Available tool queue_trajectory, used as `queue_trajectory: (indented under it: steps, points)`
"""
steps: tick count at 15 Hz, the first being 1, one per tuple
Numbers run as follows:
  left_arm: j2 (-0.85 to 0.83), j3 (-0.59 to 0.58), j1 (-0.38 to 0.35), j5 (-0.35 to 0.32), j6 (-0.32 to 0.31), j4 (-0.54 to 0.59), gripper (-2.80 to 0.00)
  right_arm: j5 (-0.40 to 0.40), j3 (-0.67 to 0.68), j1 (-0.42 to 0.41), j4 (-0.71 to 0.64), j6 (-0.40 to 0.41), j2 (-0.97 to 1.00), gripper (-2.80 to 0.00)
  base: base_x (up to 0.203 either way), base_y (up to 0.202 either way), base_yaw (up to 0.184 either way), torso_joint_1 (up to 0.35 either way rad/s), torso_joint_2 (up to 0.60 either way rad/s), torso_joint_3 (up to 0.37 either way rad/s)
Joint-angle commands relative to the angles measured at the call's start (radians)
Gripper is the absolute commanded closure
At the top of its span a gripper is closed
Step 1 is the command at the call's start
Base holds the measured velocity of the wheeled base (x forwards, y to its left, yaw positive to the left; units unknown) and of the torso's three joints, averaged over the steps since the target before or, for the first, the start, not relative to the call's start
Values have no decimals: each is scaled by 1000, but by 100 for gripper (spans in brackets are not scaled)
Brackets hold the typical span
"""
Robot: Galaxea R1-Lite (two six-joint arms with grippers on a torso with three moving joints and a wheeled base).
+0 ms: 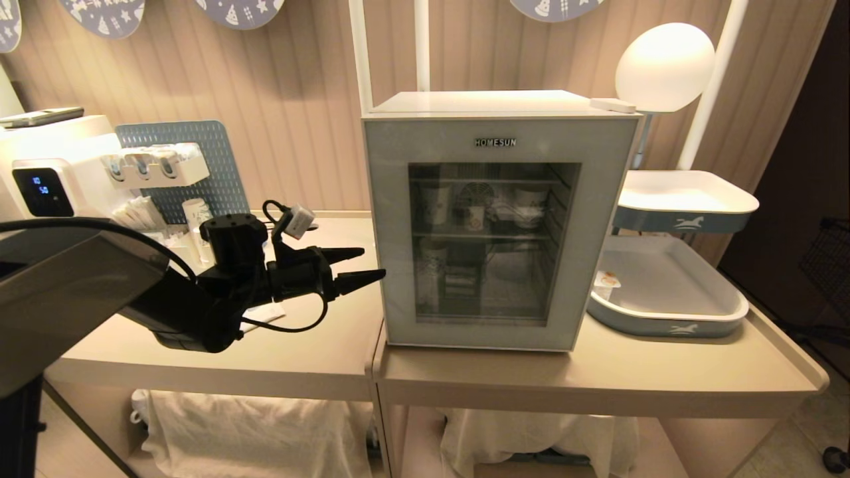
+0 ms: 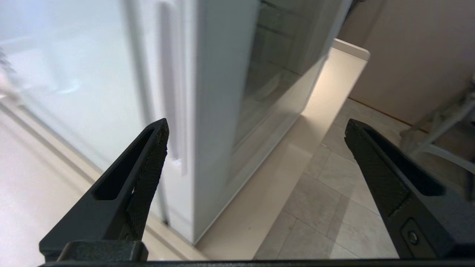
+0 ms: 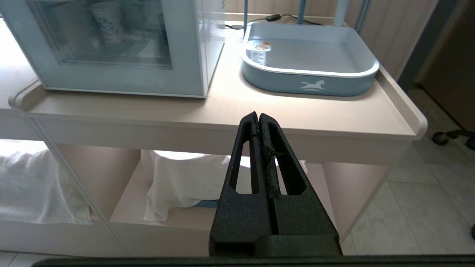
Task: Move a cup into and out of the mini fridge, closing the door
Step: Open the freezer door
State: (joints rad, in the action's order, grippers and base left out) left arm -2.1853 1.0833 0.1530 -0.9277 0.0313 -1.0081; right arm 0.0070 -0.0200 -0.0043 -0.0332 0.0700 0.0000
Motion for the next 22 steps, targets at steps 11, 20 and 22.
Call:
queue_trajectory:
  steps: [11,20,22]
  points:
    - [-31,30,53,82,-4,-4,-280,1,2,0,6,1,2,0,0,0,0,0,0,0]
    - [2,-49,65,64,1,-6,-280,1,2,0,4,1,2,0,0,0,0,0,0,0]
    - [26,-84,63,24,1,-28,-280,1,2,0,4,1,2,0,0,0,0,0,0,0]
